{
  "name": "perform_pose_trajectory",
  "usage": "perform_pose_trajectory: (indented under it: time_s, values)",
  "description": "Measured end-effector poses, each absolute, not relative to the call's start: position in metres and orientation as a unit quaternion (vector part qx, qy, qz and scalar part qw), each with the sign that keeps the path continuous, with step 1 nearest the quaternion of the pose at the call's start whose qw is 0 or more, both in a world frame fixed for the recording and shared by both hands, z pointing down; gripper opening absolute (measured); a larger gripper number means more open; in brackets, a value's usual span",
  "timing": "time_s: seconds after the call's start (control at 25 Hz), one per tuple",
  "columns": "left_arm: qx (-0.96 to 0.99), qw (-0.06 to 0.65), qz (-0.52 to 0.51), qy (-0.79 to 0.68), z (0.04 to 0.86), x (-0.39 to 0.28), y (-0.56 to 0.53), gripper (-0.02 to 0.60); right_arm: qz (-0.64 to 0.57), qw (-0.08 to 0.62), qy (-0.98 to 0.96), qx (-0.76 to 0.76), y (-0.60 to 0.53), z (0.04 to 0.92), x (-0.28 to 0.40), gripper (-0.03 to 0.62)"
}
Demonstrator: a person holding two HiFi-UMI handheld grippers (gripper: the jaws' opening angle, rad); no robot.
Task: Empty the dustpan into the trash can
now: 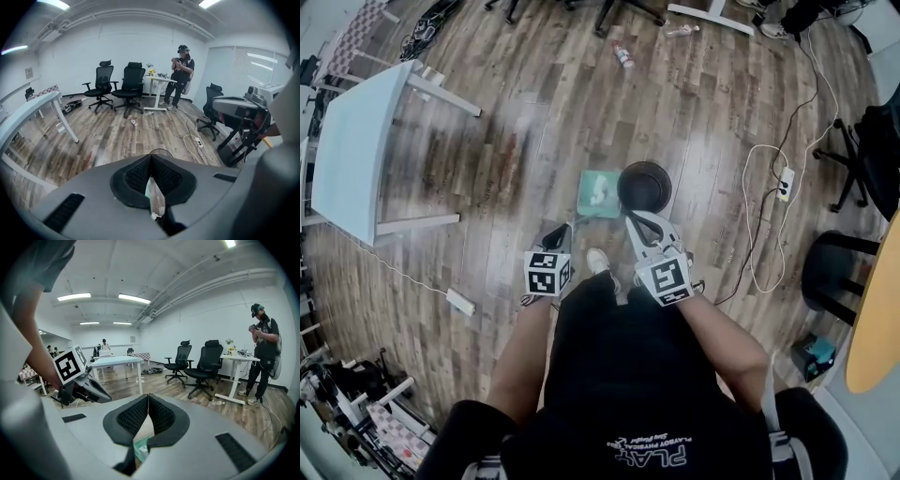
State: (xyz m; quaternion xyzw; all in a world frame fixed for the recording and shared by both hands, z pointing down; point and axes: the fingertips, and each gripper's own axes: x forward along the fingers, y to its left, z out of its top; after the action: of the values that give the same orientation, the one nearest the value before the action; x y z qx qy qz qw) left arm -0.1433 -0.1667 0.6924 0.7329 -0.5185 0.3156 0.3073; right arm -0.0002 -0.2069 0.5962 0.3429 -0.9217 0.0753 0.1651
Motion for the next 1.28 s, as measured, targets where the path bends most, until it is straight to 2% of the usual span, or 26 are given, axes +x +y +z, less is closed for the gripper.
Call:
perform_pose_trajectory:
  time_s: [0.28,0.64,0.72,0.8,1.04,1.28]
  values:
    - [0.7,0.355,0.308,-0.538,0.711,-0.167,-0.159,0.021,0.083,0.181,-0.915,0.351,-0.198,0.607,-0.003,0.025]
    - [0.697,0.358,0.338,-0.521,0.732,-0.167,-0.159,0.027,0.093,0.197,-0.904,0.369,-0.193,0.621,-0.015,0.025]
    - [0.695,0.36,0.349,-0.515,0.736,-0.167,-0.16,0.128,0.096,0.198,-0.902,0.372,-0.193,0.623,-0.017,0.025]
    - [0.692,0.365,0.359,-0.509,0.742,-0.167,-0.16,0.169,0.098,0.2,-0.9,0.375,-0.193,0.626,-0.019,0.025]
    - [0.678,0.404,0.371,-0.489,0.766,-0.163,-0.161,0.255,0.102,0.203,-0.895,0.383,-0.195,0.63,-0.018,0.025]
    - [0.663,0.432,0.388,-0.472,0.797,-0.158,-0.167,0.289,0.109,0.207,-0.892,0.387,-0.194,0.637,-0.014,0.025]
